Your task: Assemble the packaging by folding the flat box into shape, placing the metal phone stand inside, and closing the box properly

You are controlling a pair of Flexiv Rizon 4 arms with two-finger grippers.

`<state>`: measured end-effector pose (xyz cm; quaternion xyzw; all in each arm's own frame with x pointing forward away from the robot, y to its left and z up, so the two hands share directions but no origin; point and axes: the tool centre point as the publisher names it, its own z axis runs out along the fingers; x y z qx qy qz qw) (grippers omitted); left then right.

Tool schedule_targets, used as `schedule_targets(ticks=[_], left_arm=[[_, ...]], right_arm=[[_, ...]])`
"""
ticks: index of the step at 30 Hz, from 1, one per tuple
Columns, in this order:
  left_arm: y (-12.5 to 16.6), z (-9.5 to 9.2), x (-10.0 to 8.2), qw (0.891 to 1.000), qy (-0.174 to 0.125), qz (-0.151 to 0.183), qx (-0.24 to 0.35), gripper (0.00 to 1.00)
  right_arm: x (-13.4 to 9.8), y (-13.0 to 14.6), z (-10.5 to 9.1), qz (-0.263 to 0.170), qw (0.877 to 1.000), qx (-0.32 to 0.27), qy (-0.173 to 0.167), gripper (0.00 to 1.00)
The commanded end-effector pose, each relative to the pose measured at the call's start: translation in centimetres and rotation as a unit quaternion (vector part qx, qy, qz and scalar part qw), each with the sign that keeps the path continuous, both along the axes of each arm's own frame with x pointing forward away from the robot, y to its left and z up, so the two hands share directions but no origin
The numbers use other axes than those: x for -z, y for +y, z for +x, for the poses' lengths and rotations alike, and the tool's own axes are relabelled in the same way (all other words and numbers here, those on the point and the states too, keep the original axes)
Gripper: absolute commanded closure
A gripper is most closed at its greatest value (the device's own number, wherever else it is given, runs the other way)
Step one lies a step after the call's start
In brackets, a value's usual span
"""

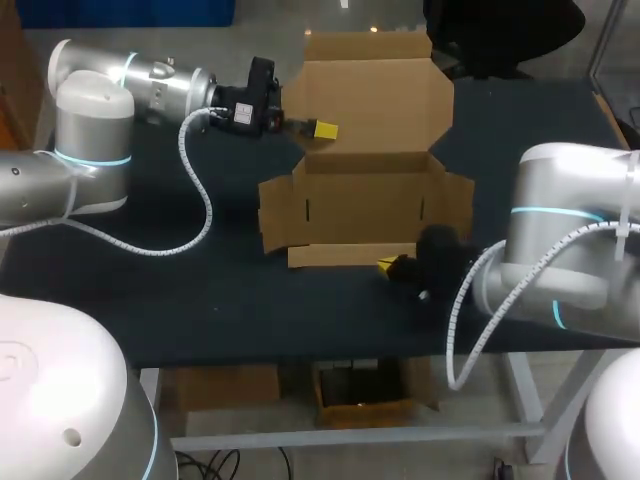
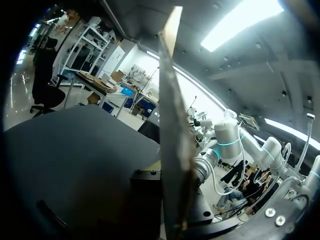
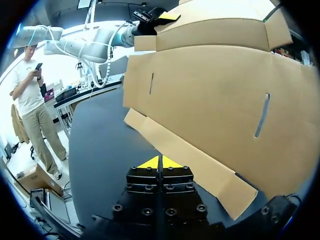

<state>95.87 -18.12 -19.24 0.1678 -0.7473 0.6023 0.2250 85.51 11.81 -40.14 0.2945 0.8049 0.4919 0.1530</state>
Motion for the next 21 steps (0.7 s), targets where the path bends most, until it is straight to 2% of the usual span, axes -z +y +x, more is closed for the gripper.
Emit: schedule_targets(ticks=[1,21], left_arm=[[0.0,0.0,0.0,1.0,0.0,0.0,0.001,1.0],[0.0,0.0,0.0,1.0,0.0,0.0,0.001,1.0]], right_arm=[[1.1,1.6,0.9,-0.011,1.0,0.023,-0.011,1.0],[1.7,2.0,1.9,-0.011,0.999,0.045,-0.024,1.0]])
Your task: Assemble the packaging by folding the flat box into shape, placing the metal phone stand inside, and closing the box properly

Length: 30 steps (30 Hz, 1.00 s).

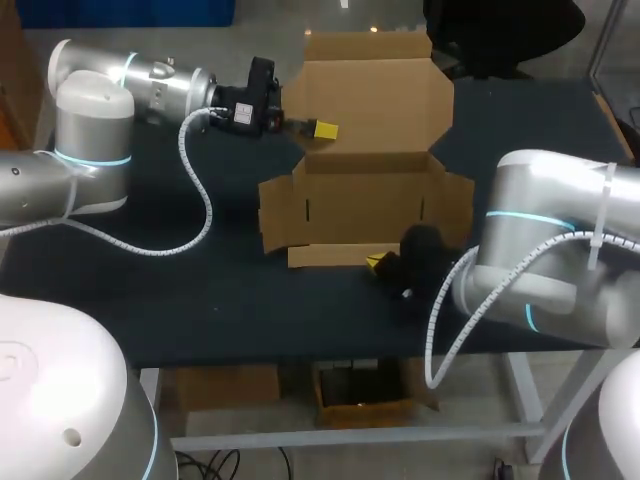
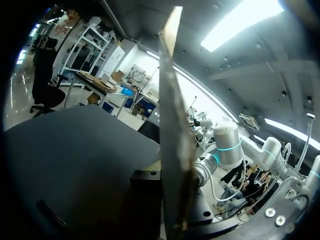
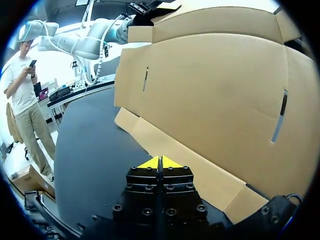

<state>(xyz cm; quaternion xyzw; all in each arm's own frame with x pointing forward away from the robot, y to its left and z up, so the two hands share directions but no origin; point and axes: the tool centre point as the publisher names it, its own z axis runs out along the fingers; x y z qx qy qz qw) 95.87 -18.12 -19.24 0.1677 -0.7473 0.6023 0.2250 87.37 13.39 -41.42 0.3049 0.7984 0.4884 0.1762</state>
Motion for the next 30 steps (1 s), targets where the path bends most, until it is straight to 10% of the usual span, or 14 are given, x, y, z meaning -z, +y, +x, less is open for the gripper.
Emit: schedule_targets(ticks=[1,30], left_arm=[[0.0,0.0,0.0,1.0,0.0,0.0,0.001,1.0],[0.0,0.0,0.0,1.0,0.0,0.0,0.002,1.0]], right_arm=[[0.5,0.4,0.1,-0.006,1.0,0.024,-0.01,1.0],[1.0,0.7,1.2,-0.004,0.999,0.031,-0.009,1.0]])
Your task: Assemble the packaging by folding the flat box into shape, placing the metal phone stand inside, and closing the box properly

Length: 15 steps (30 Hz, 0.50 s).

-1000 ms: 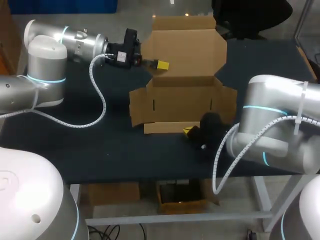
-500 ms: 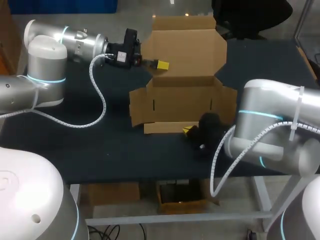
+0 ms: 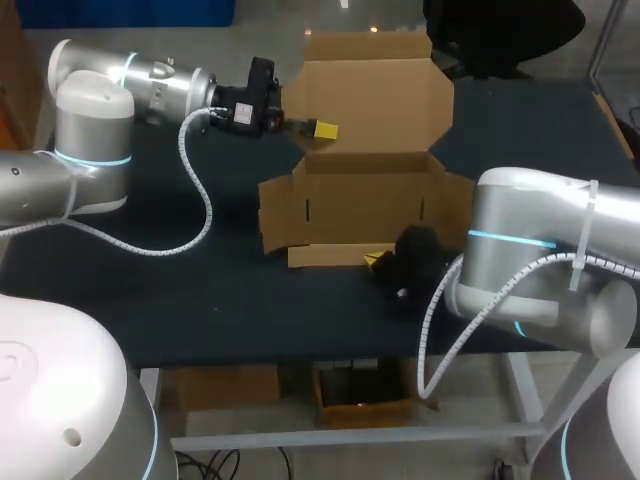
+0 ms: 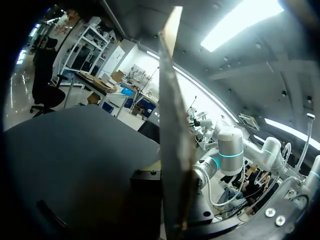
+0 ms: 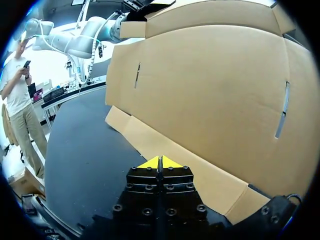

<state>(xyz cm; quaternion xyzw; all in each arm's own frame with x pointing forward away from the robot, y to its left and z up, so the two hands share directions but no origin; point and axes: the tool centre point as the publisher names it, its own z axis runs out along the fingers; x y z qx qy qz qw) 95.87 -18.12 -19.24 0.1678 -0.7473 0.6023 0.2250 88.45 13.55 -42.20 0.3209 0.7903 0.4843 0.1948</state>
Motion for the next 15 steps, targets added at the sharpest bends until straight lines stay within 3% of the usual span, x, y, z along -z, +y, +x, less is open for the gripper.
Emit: schedule_targets(ticks=[1,15], left_arm=[[0.05,0.06,0.06,1.0,0.0,0.001,0.002,1.0],[0.13,0.36,0.76,1.0,0.008,0.004,0.005,1.0]], right_arm=[[0.29,0.5,0.15,-0.002,1.0,0.006,-0.001,1.0],[0.52,0.51,0.36,0.0,1.0,0.007,0.001,1.0]])
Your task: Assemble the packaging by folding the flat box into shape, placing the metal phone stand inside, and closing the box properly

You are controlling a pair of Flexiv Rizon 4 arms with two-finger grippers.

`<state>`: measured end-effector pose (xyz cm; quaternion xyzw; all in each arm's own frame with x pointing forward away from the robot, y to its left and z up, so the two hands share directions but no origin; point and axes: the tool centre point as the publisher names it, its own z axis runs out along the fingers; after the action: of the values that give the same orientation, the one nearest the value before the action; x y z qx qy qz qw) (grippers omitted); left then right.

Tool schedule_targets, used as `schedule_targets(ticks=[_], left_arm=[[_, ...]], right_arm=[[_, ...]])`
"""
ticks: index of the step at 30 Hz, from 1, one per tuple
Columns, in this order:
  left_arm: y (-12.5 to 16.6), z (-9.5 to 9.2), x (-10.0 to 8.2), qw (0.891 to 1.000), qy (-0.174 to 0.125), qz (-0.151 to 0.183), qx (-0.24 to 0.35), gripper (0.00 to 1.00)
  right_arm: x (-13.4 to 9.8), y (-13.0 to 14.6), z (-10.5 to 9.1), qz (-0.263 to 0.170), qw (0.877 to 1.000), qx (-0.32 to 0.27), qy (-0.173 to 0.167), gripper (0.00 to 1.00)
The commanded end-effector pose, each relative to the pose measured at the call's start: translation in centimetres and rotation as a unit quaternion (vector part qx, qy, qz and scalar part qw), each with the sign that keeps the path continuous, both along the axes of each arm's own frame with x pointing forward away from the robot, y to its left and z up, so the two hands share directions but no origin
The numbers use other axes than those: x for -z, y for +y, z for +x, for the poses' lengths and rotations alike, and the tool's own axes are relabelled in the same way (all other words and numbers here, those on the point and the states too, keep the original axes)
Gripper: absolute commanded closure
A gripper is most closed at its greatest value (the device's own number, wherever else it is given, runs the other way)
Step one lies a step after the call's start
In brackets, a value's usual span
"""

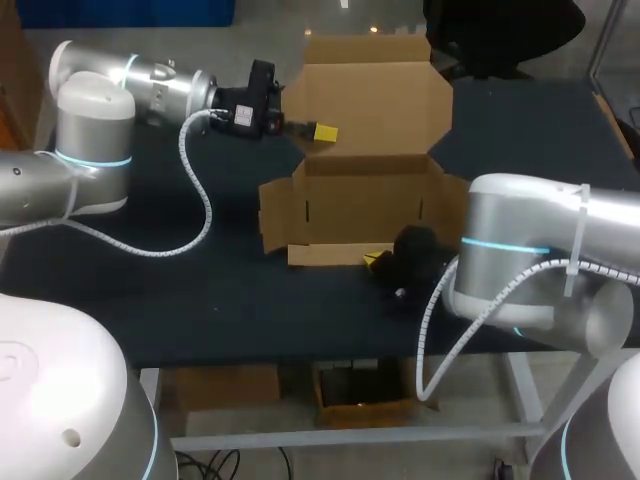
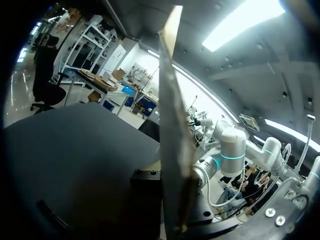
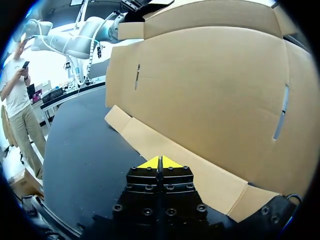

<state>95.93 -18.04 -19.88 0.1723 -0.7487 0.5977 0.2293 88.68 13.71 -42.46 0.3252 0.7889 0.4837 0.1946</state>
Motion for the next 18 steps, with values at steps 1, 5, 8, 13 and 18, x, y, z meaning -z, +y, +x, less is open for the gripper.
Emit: schedule_targets(ticks=[1,5,8,13,18], left_arm=[[0.05,0.28,0.15,1.0,0.001,-0.001,0.005,1.0],[0.04,0.15,0.34,1.0,0.002,0.0,0.007,1.0],[0.04,0.02,0.46,1.0,0.002,0.002,0.008,1.0],[0.01,-0.2,0.63,1.0,0.002,0.003,0.01,1.0],[0.06,-0.36,0.79,1.0,0.002,0.004,0.01,1.0]], right_arm=[[0.28,0.36,0.14,0.0,1.0,0.004,-0.001,1.0],[0.5,0.37,0.17,0.002,1.0,0.004,0.002,1.0],[0.63,0.36,0.17,0.002,1.0,0.004,0.004,1.0],[0.88,0.31,0.24,0.004,1.0,0.005,0.008,1.0],[1.08,0.26,0.27,0.005,1.0,0.007,0.011,1.0]])
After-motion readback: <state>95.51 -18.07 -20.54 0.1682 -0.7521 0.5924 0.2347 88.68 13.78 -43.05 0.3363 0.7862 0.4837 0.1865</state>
